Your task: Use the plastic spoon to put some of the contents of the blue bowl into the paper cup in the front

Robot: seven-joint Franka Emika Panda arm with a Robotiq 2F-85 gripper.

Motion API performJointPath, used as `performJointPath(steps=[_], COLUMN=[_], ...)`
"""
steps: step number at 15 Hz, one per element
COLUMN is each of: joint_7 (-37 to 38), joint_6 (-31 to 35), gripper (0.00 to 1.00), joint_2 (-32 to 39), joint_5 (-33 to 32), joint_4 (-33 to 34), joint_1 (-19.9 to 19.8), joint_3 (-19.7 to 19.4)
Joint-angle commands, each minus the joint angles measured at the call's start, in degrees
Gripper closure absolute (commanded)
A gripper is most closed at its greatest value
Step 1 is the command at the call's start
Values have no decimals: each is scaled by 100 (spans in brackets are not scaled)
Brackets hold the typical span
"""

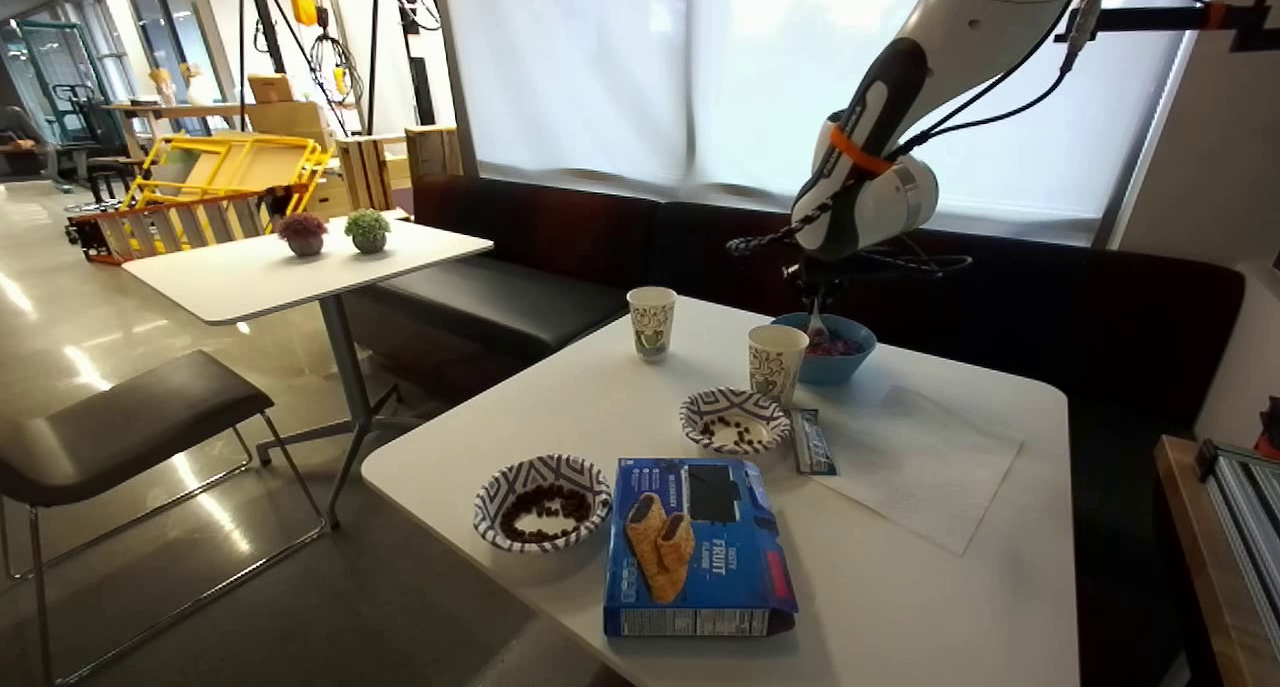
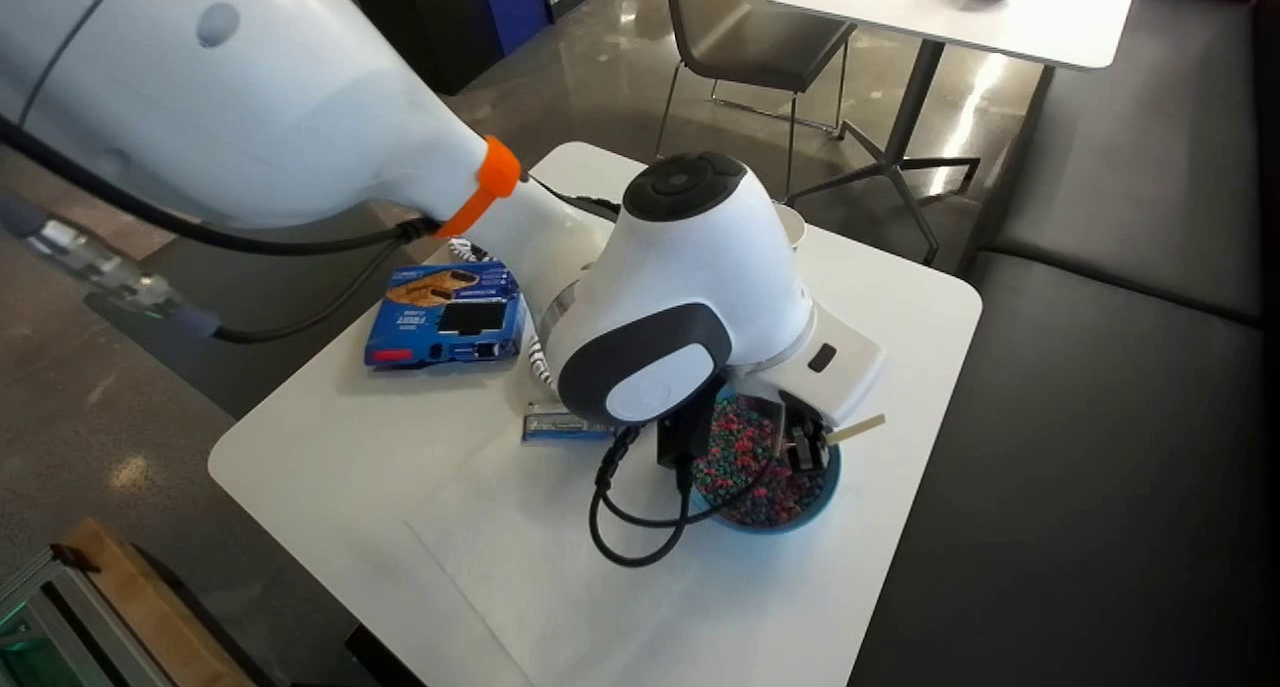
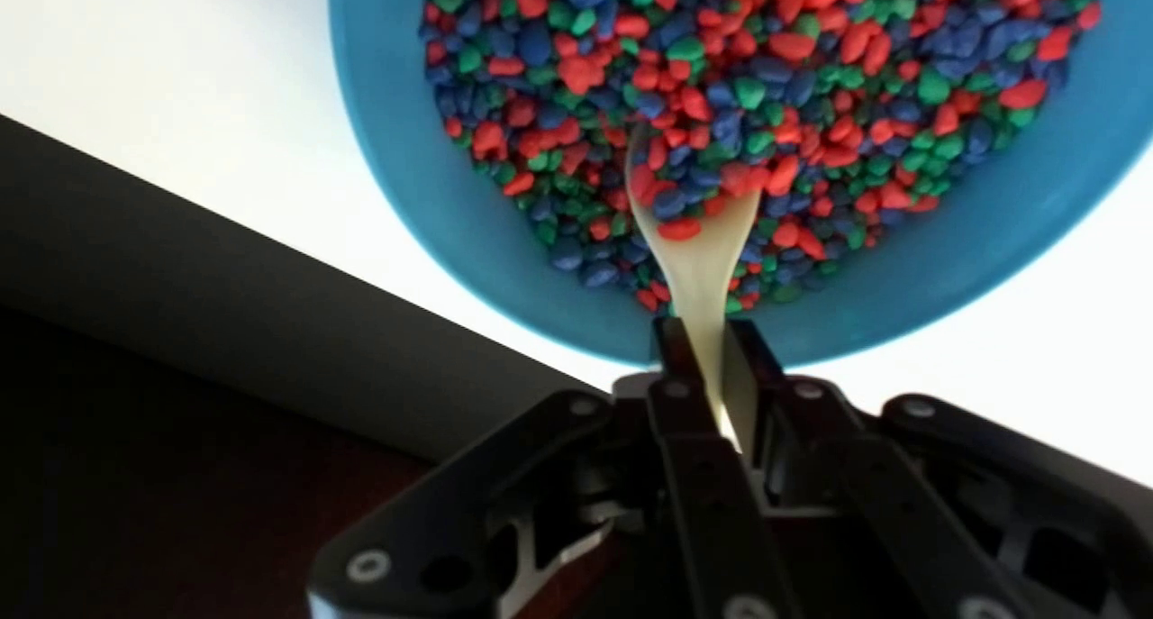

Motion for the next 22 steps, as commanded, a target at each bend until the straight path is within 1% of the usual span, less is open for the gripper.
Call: performJointPath(steps=[1,7,11,15,22], joint_7=[365,545,534,476,385], joint_6=[-440,-1234,-1744,-2391,-3423], gripper=[97,97,97,97,97], joint_2=[55,56,4,-24,-17], joint_5=[-289,-638,-830,-948,-945], joint_4=[221,612,851,1164,1652], joint_1=[9,-190,-382,-646,-1089], joint_3=[-58,30,164,386,844])
